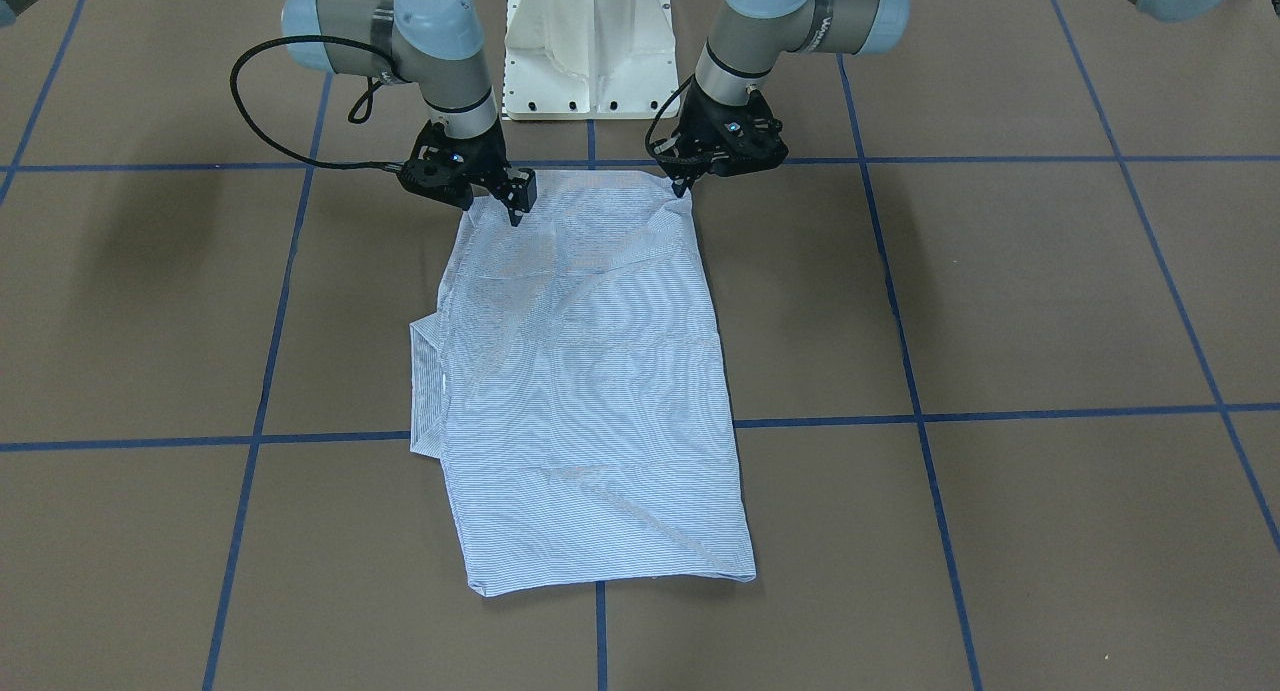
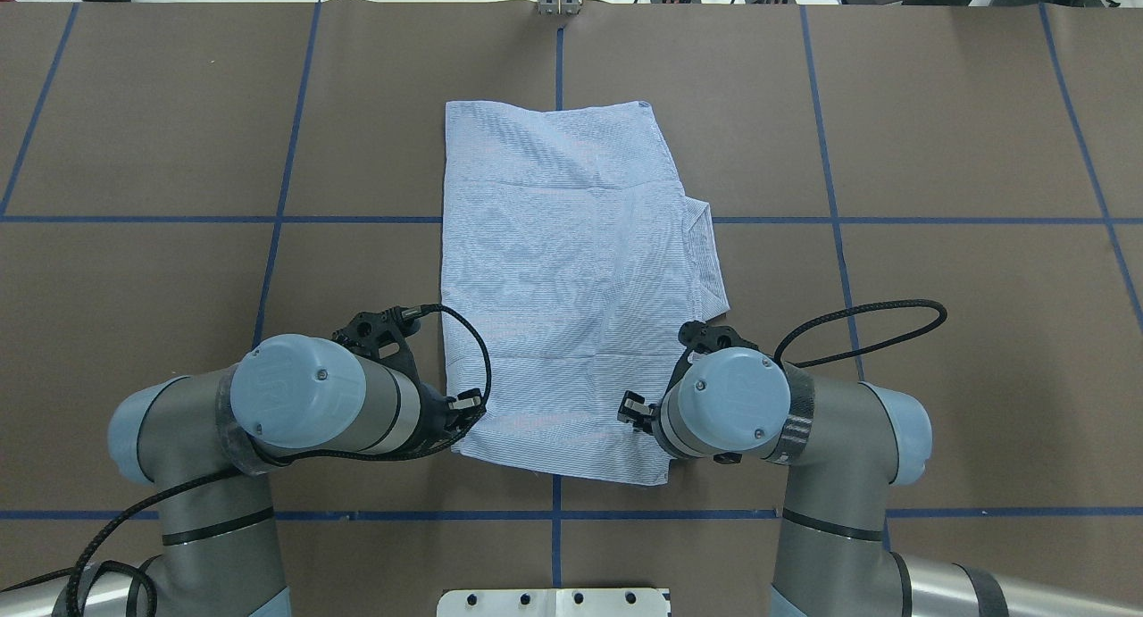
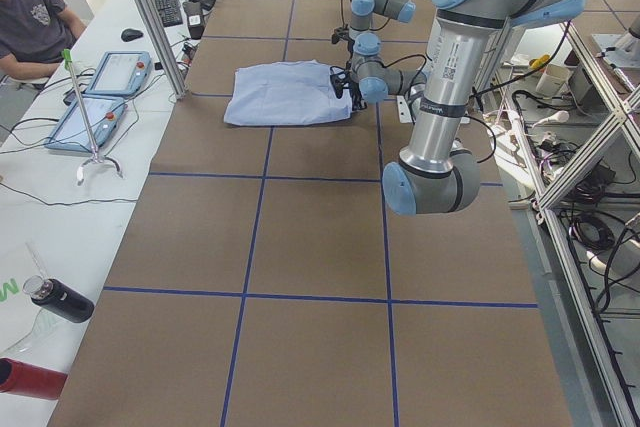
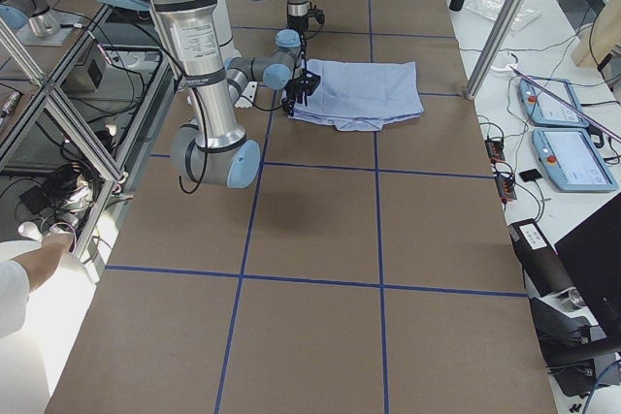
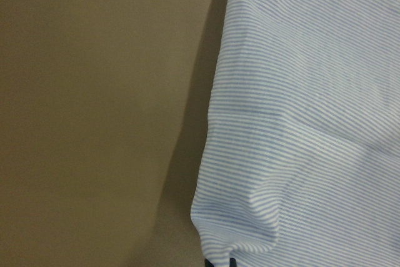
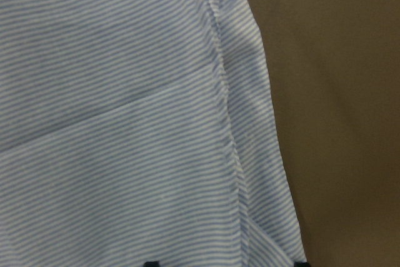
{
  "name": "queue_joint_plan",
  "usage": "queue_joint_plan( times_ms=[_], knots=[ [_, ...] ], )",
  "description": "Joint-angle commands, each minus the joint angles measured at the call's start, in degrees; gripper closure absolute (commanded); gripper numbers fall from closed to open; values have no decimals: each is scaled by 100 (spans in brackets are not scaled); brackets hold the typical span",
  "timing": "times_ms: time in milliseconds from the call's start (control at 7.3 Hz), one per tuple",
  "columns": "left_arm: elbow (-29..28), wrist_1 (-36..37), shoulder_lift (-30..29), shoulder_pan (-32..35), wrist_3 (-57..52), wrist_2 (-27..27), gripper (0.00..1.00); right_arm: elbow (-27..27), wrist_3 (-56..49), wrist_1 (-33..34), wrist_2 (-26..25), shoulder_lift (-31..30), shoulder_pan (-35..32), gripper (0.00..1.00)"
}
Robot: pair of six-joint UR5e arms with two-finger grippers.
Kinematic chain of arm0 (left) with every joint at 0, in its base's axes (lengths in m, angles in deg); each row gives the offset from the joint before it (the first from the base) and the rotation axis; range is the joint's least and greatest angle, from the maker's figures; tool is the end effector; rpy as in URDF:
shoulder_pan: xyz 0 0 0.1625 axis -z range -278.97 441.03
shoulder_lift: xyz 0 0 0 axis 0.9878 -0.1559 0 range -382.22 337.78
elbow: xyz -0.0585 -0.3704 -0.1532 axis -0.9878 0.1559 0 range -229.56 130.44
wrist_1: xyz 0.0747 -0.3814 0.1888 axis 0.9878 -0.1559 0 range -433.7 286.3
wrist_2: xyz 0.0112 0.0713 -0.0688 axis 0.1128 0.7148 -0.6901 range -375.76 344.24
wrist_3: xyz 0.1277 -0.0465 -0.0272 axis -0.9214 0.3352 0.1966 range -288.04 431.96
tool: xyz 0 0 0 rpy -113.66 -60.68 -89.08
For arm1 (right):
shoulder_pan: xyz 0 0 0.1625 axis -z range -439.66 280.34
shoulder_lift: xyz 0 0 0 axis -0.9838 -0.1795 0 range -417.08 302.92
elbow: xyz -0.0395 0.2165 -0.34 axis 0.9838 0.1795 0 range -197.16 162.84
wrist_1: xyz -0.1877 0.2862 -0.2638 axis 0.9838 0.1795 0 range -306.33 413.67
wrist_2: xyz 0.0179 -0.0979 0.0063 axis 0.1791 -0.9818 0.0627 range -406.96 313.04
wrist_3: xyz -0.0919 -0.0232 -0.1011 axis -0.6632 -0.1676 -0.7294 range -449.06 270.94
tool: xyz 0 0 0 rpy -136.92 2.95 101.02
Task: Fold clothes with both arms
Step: 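Grasp the shirt's near edge with both grippers at its two sides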
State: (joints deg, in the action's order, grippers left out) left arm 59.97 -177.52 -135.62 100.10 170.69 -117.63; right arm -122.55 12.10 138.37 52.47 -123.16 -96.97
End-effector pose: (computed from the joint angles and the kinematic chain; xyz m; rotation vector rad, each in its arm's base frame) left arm 0.5611 -0.3047 0.2453 -0.1006 1.0049 -0.3410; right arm -0.5870 -0.2987 0.2995 -0.1151 -0.7897 0.4065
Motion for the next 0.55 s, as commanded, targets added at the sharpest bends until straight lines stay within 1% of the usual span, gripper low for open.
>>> queue_joint_plan(
  times_ms=[0,411],
  knots=[
    [-2,2,2,0,-2,0,100,-17,35,178,41,16,-1,2],
    [-2,-6,2,0,-2,0,100,0,97,170,33,25,-1,1]
  ],
)
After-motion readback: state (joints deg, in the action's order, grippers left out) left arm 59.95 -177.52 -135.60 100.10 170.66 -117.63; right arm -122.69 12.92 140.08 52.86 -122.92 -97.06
